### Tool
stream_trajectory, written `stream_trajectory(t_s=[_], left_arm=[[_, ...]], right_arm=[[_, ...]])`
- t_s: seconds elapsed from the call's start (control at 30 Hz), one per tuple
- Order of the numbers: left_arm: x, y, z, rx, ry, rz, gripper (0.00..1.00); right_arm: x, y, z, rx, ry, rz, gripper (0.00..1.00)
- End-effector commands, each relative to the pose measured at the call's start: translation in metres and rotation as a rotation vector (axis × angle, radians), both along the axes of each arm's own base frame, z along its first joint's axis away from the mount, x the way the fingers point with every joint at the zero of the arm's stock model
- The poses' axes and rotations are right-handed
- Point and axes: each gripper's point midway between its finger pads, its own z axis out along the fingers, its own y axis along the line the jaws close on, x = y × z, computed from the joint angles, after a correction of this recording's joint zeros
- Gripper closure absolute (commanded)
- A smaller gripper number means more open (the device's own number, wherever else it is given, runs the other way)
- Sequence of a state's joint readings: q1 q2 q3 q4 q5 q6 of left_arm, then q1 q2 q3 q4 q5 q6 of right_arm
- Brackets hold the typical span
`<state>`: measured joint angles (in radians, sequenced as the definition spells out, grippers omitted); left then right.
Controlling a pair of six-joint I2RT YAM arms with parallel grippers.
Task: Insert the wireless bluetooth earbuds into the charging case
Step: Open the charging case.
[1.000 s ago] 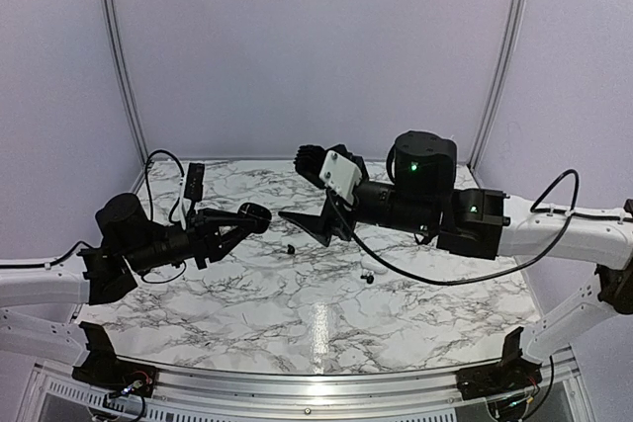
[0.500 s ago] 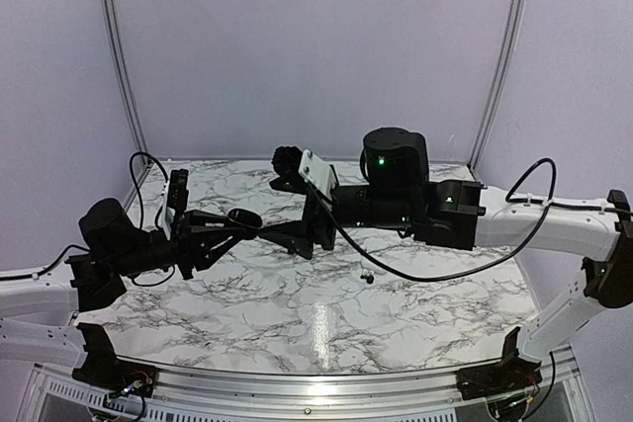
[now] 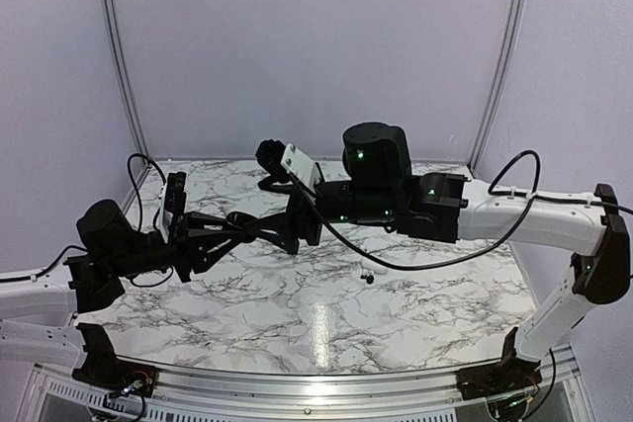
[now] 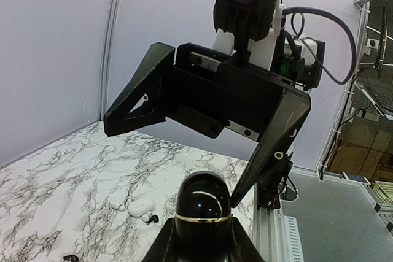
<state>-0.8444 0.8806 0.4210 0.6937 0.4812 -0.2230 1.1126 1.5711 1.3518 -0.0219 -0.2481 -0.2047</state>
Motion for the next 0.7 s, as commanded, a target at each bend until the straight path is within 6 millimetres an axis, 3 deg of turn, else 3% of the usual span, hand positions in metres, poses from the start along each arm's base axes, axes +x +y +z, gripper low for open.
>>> stream_trajectory(t_s=[0.0, 0.4, 0.53, 0.67], left_arm=[[-0.011, 0.002, 0.01, -0.029, -0.046, -0.035, 0.95], [-0.012, -0.001, 0.008, -0.019, -0.049, -0.054, 0.95], [-0.01, -0.001, 0.007, -0.018, -0.042, -0.042, 0.96], [-0.007, 0.001, 0.006, -0.02, -0.023, -0.022, 0.96]], right_arm=[[0.02, -0.003, 0.012, 0.011, 0.002, -0.087, 0.15], [0.068, -0.022, 0.025, 0.05, 0.002, -0.259, 0.18], [0.075, -0.029, 0.028, 0.058, 0.0, -0.283, 0.18], [0.068, -0.03, 0.034, 0.064, -0.009, -0.244, 0.18]])
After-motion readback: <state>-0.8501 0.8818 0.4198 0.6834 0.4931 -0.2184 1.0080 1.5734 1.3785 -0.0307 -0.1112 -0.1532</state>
